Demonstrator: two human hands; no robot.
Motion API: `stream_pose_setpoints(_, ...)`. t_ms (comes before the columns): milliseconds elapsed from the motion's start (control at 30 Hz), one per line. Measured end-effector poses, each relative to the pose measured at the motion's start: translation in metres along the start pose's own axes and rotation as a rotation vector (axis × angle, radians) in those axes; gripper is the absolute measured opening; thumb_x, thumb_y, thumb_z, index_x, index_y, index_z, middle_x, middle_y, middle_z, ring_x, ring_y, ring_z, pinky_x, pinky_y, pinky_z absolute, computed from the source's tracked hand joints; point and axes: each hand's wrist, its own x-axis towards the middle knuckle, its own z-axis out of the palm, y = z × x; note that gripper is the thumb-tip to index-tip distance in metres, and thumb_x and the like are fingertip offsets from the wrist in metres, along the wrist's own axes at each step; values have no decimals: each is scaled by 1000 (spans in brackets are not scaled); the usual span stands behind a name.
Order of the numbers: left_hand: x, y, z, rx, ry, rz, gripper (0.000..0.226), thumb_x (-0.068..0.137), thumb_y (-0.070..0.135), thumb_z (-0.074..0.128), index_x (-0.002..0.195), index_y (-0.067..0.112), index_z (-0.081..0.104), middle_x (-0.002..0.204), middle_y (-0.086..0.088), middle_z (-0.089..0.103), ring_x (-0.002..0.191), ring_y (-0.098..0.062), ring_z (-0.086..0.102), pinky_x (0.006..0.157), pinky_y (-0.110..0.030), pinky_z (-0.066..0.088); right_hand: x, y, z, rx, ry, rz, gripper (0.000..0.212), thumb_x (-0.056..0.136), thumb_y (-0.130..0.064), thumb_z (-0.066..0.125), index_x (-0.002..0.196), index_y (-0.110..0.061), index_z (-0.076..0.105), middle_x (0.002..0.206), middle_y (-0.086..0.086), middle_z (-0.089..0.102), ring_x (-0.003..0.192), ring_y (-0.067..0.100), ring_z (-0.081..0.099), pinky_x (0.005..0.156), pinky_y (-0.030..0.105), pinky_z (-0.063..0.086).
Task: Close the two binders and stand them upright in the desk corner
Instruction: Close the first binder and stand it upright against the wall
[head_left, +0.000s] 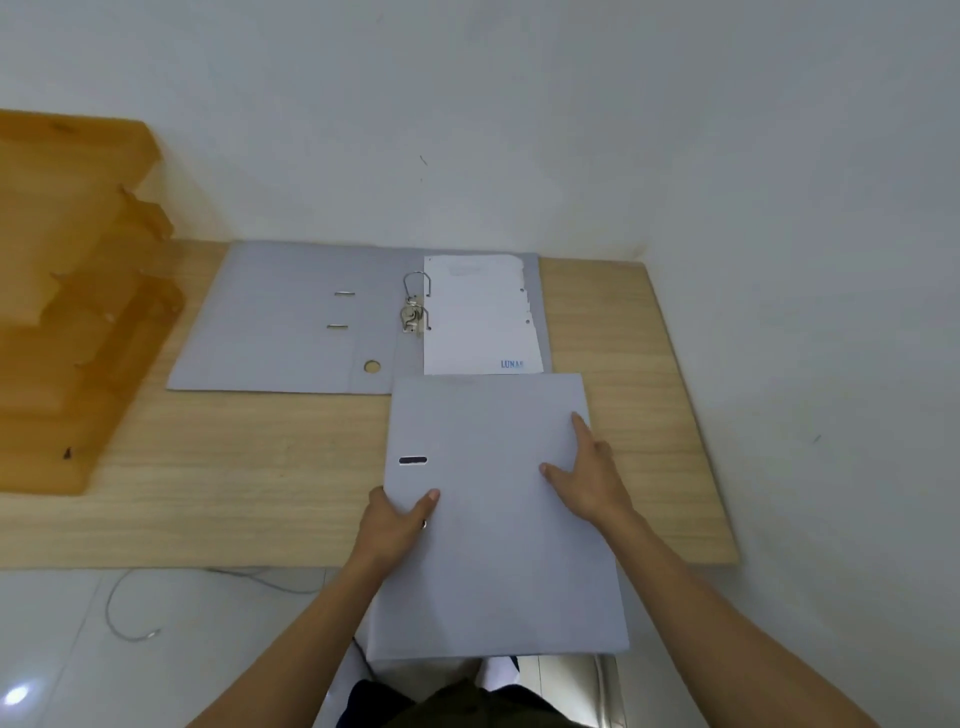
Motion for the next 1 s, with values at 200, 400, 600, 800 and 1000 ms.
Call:
stream_pose_setpoints(200, -4, -1, 14, 46, 86, -10, 78, 86, 46, 74, 142, 4, 40, 141, -16, 57, 127, -35, 57, 88, -33, 43, 7, 10, 29, -251, -75, -84, 78, 98, -42, 54, 161, -26, 11, 169, 15, -6, 155, 40, 3, 121, 49, 20)
stream_pose_setpoints(400, -8, 4, 17, 83, 116, -19, 81, 86, 47, 73, 147, 8, 37, 144, -15, 56, 128, -37, 56, 88, -34, 42, 4, -8, 48, -365, -215, -293, 77, 98, -48, 49, 160, -36, 6, 170, 1, -13, 155, 35, -13, 122, 60, 3)
stream_pose_setpoints(600, -10, 7, 22, 127, 58, -30, 80, 89, 37, 73, 151, 8, 30, 145, -16, 55, 128, -37, 57, 91, -34, 46, -2, 4, 59, -336, -329, -157, 81, 97, -53, 50, 157, -46, -3, 167, -11, -22, 154, 36, -18, 112, 76, 12)
stream_pose_setpoints(800, -3, 9, 19, 41, 43, -53, 74, 85, 30, 77, 145, 6, 42, 137, -14, 62, 114, -31, 64, 88, -35, 50, -5, -2, 62, -252, -345, -77, 82, 96, -55, 50, 158, -44, -3, 167, -12, -23, 154, 34, -19, 112, 76, 10)
stream_pose_setpoints(1000, 12, 26, 5, -226, -36, -241, 65, 86, 70, 55, 116, 14, 71, 110, -6, 75, 101, -27, 71, 87, -42, 58, -14, -16, 70, -125, -323, -4, 76, 99, -59, 36, 160, -37, -3, 168, -6, -23, 154, 33, -21, 115, 71, 3)
